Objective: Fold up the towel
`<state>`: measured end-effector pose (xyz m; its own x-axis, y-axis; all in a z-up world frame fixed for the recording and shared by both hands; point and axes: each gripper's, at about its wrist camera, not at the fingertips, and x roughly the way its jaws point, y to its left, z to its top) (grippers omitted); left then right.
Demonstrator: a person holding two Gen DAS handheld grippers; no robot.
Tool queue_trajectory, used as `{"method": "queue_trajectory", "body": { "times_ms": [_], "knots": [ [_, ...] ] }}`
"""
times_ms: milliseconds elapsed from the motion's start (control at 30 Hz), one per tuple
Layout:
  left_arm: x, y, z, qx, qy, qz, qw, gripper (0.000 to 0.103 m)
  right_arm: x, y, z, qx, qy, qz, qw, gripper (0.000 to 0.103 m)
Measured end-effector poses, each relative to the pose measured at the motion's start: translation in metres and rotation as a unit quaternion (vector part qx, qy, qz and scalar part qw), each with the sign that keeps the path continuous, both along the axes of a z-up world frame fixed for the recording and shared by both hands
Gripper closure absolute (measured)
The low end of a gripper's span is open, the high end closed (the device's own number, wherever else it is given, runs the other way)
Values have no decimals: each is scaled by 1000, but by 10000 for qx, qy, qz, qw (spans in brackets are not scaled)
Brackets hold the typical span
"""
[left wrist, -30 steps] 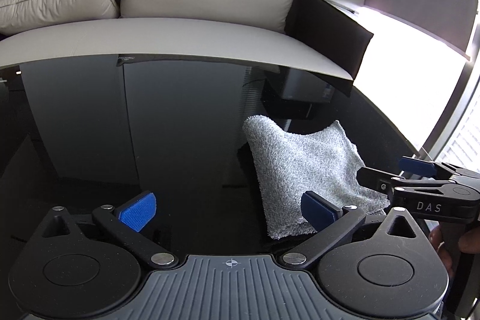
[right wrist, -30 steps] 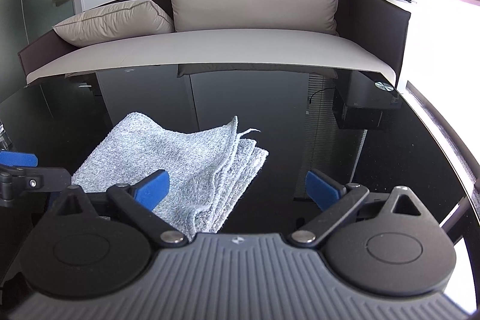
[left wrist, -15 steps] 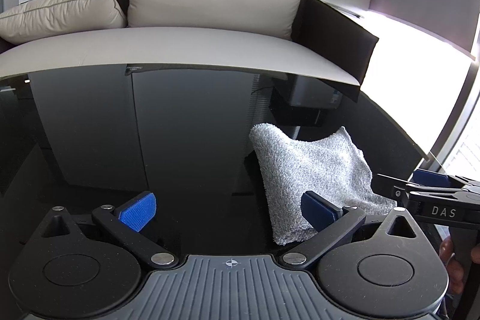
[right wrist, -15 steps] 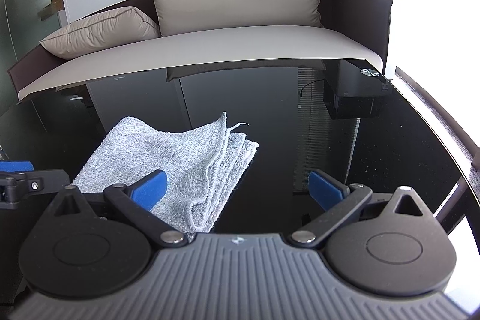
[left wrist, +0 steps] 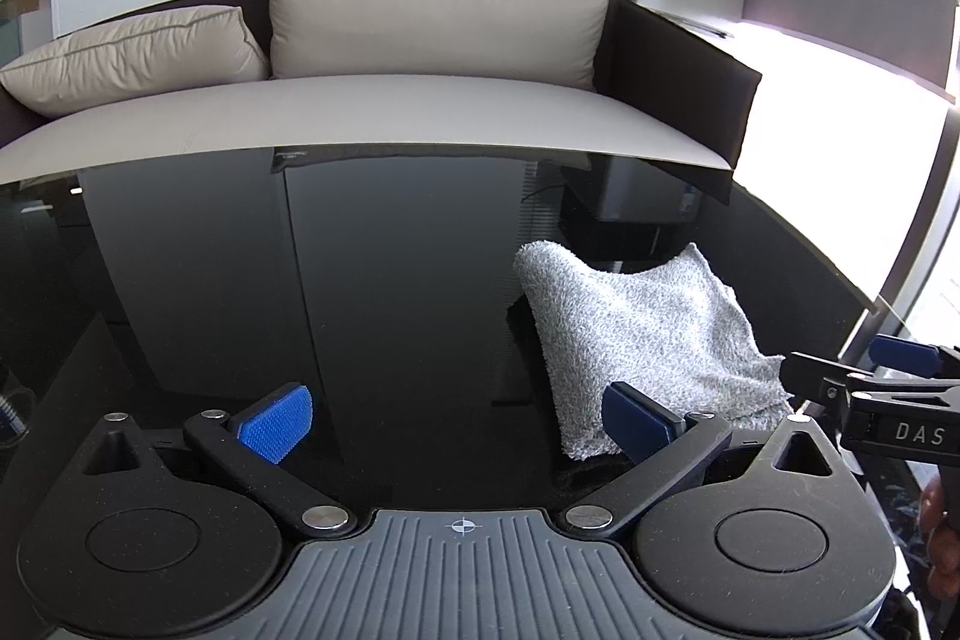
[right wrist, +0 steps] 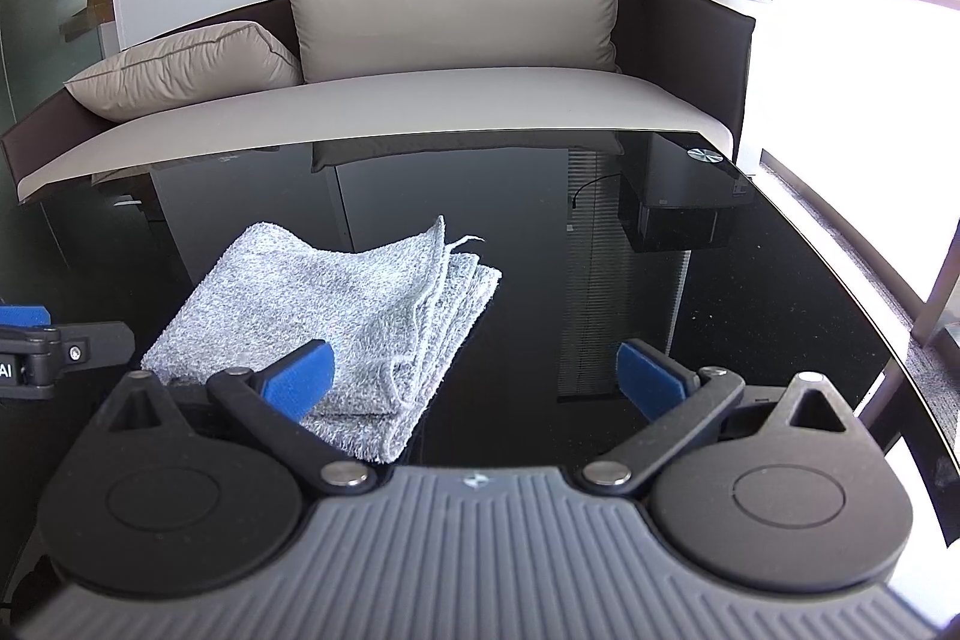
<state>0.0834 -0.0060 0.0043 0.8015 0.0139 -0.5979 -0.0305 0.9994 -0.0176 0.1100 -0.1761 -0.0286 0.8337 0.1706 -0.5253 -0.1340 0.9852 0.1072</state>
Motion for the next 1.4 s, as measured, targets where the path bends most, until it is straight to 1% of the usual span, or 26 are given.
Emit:
{"method": "queue_trajectory", "body": {
  "times_ms": [67, 233, 400, 633, 833, 1400],
  "knots": [
    [-5, -1, 0, 57, -37, 16, 10000, 1, -5, 0, 1, -7, -8, -20, 10000, 1],
    [-18, -3, -1, 31, -28, -55, 10000, 1, -22, 0, 2, -3, 2, -64, 10000, 1],
    [-30, -9, -2, 96, -75, -134, 9998, 1, -37, -1, 3, 4, 19, -119, 9999, 1],
    [-46, -10, -4, 36, -104, -191, 9998, 1, -54, -2, 4, 22, 90, -172, 9998, 1],
    [-55, -11, -5, 104, -125, -168, 9997, 1, -64, -1, 2, -45, 142, -183, 9997, 1],
    [-67, -6, -4, 56, -163, -155, 9997, 1, -74, -1, 2, -34, 191, -200, 9996, 1]
  ]
}}
